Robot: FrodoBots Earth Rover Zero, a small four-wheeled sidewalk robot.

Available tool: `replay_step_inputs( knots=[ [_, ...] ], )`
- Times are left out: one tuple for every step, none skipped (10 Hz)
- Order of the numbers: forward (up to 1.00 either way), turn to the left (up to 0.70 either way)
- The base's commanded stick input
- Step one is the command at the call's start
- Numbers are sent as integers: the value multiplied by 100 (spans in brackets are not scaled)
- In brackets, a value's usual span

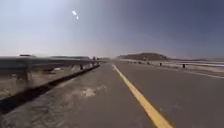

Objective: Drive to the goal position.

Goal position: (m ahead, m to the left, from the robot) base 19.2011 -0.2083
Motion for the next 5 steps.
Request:
replay_step_inputs(
  knots=[
    [50, 0],
    [50, 0],
    [50, 0],
    [50, 0],
    [50, 0]
  ],
)
